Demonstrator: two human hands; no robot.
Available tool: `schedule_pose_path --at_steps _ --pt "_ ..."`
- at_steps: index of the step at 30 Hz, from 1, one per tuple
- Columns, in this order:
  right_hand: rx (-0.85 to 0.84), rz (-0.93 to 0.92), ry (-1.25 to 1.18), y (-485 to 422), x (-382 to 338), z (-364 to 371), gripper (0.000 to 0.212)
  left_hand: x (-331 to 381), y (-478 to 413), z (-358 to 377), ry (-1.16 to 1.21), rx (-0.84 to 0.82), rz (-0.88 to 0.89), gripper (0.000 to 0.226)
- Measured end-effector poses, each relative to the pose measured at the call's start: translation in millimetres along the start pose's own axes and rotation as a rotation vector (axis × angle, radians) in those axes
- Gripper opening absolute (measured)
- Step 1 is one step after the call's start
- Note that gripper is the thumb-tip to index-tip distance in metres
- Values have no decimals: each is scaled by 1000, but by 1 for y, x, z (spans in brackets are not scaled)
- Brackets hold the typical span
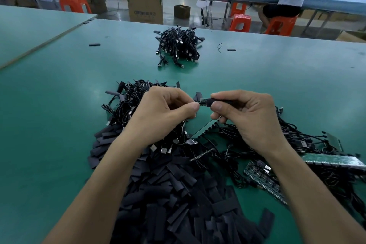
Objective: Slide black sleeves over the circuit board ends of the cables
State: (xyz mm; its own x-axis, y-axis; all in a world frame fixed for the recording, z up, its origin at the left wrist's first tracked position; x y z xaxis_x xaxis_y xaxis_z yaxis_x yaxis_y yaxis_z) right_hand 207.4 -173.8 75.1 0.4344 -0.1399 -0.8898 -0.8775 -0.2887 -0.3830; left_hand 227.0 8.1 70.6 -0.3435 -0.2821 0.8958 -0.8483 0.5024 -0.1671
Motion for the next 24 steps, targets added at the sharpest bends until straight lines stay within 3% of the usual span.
schedule_pose_path --at_steps 11,24 --pt "-31 30 -17 1 0 2 8 5 1 1 -35 -11 19 13" --pt "-67 41 15 0 0 7 18 2 0 8 -54 -53 13 13"
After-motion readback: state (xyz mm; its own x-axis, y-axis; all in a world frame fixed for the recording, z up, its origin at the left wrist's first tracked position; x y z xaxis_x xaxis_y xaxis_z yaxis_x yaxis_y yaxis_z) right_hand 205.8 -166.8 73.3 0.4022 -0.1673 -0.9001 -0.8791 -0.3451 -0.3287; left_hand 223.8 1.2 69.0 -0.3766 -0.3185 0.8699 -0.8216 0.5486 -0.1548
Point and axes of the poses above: each hand's wrist, its own y-axis away from the middle knuckle, its own z-axis out of the palm, x = y × z, the point moved 6 cm from there along -y, towards the middle knuckle, and after that the axes turned 14 degrees about -x, right-handed, at the moved point
